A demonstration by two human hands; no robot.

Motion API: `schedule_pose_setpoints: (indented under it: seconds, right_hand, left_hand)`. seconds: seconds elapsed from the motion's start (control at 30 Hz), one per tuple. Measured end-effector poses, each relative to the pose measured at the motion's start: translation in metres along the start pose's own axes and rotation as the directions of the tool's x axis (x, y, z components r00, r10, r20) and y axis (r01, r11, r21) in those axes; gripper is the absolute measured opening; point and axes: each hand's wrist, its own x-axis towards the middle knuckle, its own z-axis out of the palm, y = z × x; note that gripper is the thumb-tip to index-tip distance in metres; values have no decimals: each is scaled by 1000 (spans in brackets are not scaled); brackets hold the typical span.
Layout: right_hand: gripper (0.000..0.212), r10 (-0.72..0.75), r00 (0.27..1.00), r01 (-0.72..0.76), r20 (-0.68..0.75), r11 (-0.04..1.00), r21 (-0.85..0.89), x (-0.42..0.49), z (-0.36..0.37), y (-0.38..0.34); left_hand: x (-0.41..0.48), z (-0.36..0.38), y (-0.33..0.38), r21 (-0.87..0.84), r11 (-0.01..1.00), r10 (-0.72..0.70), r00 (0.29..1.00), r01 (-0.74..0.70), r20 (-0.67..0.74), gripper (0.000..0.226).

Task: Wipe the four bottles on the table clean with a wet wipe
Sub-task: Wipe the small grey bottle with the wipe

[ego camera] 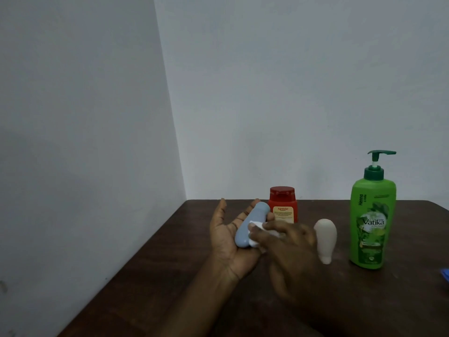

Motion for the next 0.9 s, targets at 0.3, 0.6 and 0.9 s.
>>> schedule_pose_setpoints:
  seconds: [0.3, 0.6, 0.9]
  right_hand:
    - [41, -48, 999, 51, -19, 982, 183, -7, -3, -10]
    - [36, 151, 980, -125, -130, 974, 188, 3, -19, 12]
    - [39, 117, 988, -101, -105, 985, 139, 1, -14, 12]
  left_hand:
    - [0, -1, 4, -143, 988, 60, 998, -57, 19, 78]
    - [0, 1, 4, -167, 976, 135, 990, -141, -45, 43]
    - [-4, 7, -1, -66, 993, 94, 996, -94, 3, 40]
